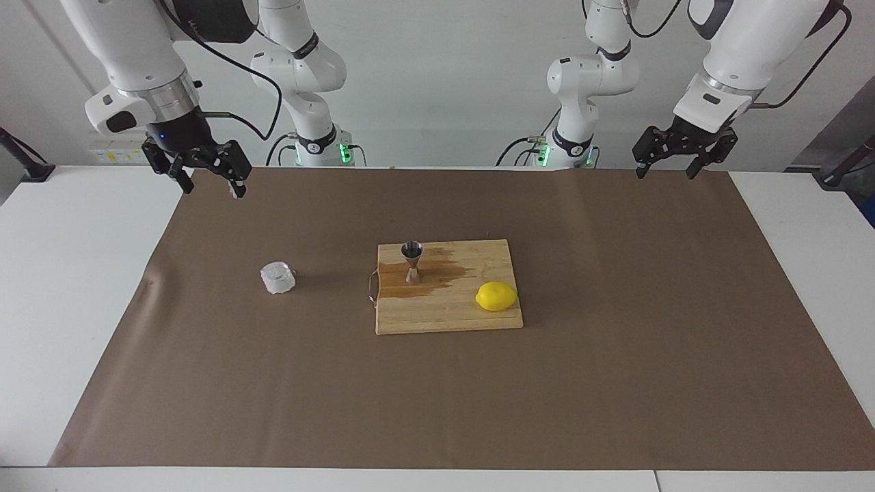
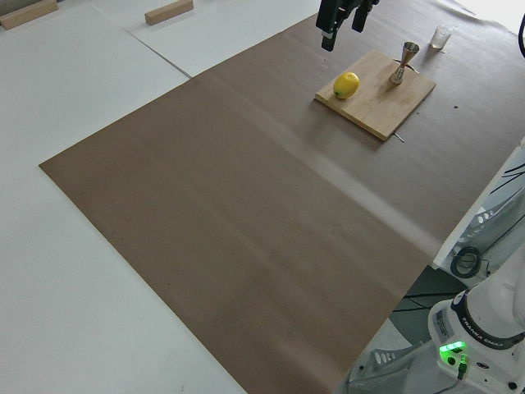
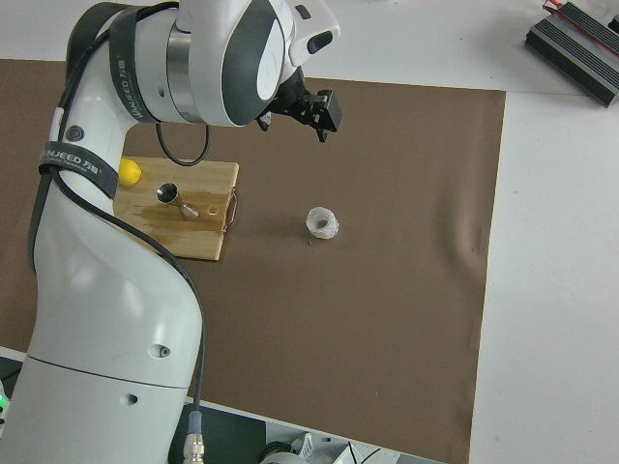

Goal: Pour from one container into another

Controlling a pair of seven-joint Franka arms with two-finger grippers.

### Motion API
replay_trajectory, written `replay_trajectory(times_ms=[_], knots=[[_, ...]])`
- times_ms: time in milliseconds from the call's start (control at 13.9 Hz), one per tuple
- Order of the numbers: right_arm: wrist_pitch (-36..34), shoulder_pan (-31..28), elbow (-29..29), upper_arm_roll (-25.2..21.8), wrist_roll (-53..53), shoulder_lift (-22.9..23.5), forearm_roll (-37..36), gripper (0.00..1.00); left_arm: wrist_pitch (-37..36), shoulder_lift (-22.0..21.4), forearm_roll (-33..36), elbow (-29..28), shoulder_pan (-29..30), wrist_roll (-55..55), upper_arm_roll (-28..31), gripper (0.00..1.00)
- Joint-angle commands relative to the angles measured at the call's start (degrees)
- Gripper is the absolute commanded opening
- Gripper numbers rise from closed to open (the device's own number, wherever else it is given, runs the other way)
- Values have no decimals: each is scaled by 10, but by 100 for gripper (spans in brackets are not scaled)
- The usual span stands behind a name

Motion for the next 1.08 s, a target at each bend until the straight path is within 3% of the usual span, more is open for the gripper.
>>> replay_trajectory(times_ms=[0,1004], knots=[[-5,9,-7,5,17,-7,-9,100,-1,-15,0,-13,1,-2,0,100],[-10,32,-7,6,41,-16,-10,100,-1,-15,0,-13,1,-3,0,100]])
